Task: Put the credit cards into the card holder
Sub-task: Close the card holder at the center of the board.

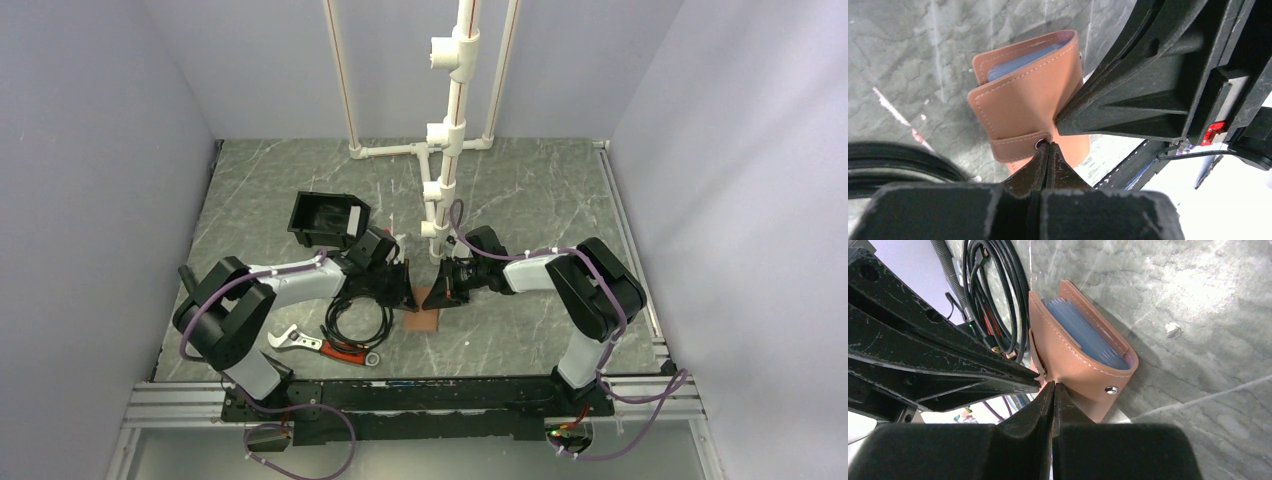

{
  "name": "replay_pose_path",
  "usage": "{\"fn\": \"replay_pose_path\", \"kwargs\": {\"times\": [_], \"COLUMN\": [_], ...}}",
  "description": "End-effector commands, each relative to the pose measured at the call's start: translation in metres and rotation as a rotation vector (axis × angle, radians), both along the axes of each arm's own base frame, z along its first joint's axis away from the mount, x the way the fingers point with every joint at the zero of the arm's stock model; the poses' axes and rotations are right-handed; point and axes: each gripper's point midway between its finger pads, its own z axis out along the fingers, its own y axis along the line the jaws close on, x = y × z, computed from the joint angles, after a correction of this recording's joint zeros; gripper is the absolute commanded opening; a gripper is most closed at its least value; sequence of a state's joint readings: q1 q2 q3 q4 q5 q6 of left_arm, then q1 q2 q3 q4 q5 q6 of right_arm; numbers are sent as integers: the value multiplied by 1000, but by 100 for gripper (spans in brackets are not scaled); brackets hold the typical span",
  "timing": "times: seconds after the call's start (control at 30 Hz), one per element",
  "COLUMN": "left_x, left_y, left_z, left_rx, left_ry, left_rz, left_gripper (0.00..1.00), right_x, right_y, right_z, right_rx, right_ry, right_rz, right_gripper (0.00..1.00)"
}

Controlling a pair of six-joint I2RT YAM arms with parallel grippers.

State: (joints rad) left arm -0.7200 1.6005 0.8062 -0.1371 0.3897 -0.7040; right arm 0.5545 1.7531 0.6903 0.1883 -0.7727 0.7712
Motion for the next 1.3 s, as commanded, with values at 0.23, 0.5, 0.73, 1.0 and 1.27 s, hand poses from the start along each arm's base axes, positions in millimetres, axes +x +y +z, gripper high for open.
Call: {"fn": "replay_pose_path", "kwargs": {"times": [0.23,0.5,0.73,1.0,1.27], "left_x": [-7,-7,12,-16,-32], "left_y": [11,10,8,31,50], "left_z": [-44,-16,79,103,141], "left_rx": [119,56,-70,-140,-185], "left_ry": [66,12,-176,-188,-268], "left_rz": [26,33,40,61,78], "left_gripper": [0,15,47,52,55], "right_x": [-12,-12,0,-7,7], "right_y": [-6,-6,-6,-24,-23], "right_z": [-35,-31,-2,37,20], "right_rx": [-122,-128,-149,-174,-225], "right_ry": [8,-9,-88,-173,-182], "right_rz": [10,31,37,-13,-146], "right_gripper": [4,5,16,46,76]}}
